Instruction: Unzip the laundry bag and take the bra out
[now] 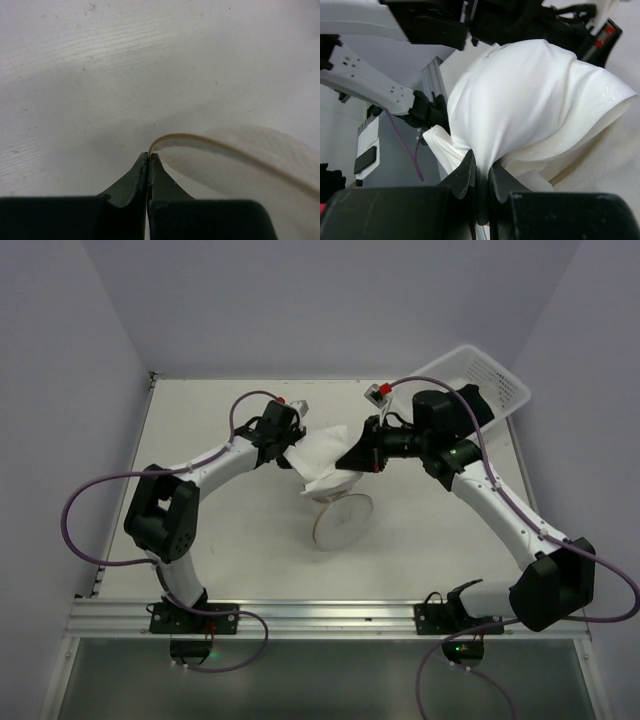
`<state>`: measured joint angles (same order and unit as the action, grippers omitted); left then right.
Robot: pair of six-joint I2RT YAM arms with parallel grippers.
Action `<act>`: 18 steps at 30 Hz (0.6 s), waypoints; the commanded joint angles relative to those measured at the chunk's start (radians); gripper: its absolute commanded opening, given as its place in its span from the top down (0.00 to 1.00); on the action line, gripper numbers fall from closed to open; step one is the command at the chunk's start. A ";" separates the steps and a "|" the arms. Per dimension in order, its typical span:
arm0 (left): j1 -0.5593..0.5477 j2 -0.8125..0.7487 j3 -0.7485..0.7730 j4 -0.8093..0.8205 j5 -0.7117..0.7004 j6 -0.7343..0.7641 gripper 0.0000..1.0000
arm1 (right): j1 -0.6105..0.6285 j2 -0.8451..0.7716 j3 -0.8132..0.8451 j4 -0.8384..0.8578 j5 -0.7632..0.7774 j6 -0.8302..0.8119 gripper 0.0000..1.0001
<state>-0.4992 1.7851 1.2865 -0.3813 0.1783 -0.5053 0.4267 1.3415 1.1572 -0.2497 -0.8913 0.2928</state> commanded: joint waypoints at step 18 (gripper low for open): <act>-0.021 -0.116 -0.148 0.137 0.079 -0.085 1.00 | -0.120 -0.153 0.197 0.052 0.498 0.089 1.00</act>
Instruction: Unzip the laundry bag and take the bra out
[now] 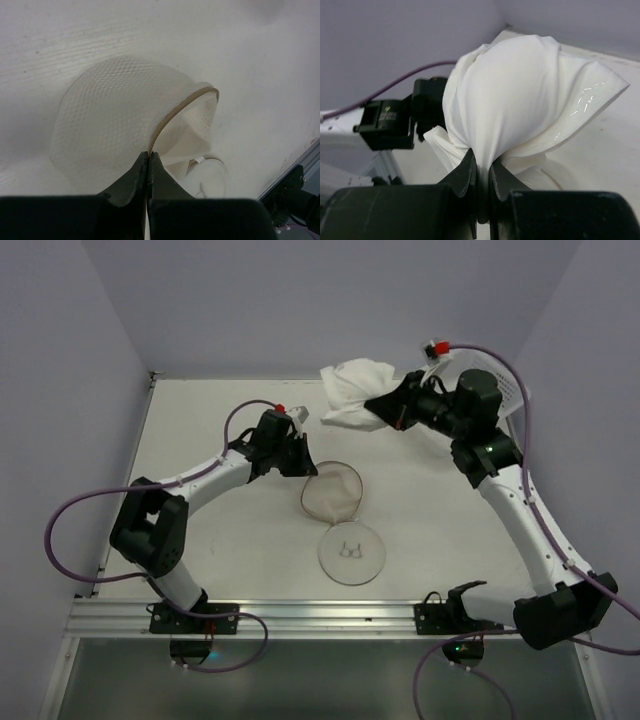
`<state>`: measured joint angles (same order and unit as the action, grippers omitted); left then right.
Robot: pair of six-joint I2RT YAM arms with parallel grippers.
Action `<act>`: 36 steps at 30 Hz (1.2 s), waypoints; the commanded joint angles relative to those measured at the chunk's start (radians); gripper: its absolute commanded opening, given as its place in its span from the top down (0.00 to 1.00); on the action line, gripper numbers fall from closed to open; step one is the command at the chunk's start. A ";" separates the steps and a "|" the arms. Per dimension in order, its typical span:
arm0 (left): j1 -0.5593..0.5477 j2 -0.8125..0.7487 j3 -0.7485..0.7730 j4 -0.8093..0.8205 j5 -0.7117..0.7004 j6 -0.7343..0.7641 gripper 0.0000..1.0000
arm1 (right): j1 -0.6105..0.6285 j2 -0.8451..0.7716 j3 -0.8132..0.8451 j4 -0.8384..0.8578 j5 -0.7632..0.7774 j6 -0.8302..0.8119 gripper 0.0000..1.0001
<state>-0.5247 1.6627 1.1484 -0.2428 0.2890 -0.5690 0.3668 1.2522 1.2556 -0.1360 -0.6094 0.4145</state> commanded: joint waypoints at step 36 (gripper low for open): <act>0.051 0.112 -0.009 0.023 -0.037 -0.023 1.00 | -0.460 0.532 0.418 -0.280 0.657 0.050 0.01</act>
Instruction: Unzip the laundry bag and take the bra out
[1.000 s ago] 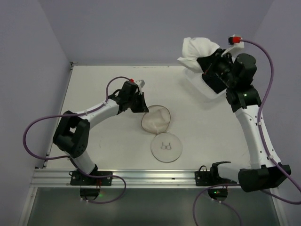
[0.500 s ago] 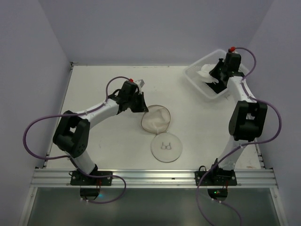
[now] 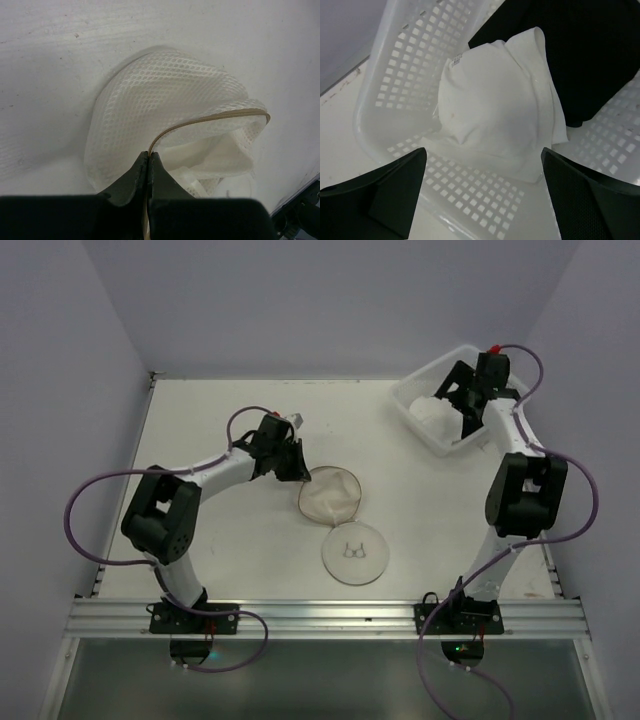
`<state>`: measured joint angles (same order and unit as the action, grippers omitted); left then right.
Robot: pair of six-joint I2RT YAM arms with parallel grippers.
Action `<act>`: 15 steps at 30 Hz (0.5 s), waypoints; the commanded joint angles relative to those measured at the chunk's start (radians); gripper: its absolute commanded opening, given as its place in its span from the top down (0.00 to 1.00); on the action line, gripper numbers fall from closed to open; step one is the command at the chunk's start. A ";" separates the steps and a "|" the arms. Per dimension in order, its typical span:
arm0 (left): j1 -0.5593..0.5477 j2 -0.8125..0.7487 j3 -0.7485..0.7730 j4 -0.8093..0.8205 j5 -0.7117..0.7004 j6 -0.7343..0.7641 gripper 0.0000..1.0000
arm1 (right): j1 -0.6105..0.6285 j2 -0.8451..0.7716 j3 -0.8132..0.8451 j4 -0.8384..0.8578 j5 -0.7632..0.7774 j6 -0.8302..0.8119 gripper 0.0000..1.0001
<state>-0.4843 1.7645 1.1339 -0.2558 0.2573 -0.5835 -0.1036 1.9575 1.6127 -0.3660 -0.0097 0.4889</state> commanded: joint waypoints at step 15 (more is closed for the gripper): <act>0.059 0.177 0.099 0.058 -0.016 -0.041 1.00 | 0.508 -0.615 -0.597 0.012 -0.376 -0.032 0.13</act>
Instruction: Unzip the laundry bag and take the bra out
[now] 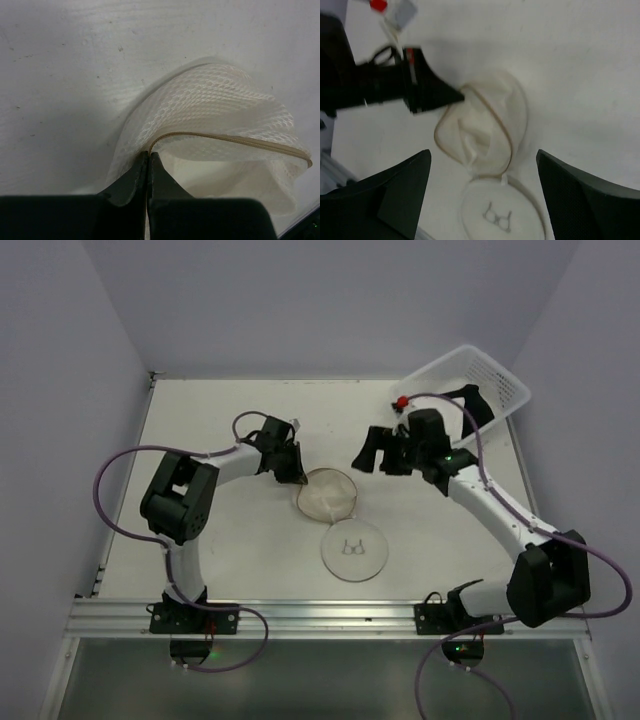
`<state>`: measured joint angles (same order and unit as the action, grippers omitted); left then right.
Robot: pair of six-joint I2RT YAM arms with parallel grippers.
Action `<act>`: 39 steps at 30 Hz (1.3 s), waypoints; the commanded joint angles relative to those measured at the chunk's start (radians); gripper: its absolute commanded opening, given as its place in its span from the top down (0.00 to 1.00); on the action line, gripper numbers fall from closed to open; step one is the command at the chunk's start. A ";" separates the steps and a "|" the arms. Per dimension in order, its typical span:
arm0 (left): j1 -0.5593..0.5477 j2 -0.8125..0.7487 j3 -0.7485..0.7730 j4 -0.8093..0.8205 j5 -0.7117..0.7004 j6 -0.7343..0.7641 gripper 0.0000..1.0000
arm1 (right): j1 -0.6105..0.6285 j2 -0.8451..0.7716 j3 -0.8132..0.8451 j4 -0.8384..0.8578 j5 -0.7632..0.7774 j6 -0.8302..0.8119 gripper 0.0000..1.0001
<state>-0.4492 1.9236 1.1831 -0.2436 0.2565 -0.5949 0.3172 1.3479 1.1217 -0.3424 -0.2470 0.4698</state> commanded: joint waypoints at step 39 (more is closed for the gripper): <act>0.086 -0.344 -0.218 0.046 -0.045 -0.142 0.37 | -0.015 0.180 -0.141 -0.151 0.267 0.125 0.20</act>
<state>-0.3622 1.6234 0.8948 -0.1497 0.2638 -0.7982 0.3447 1.5940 1.0264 -0.4423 -0.0715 0.5663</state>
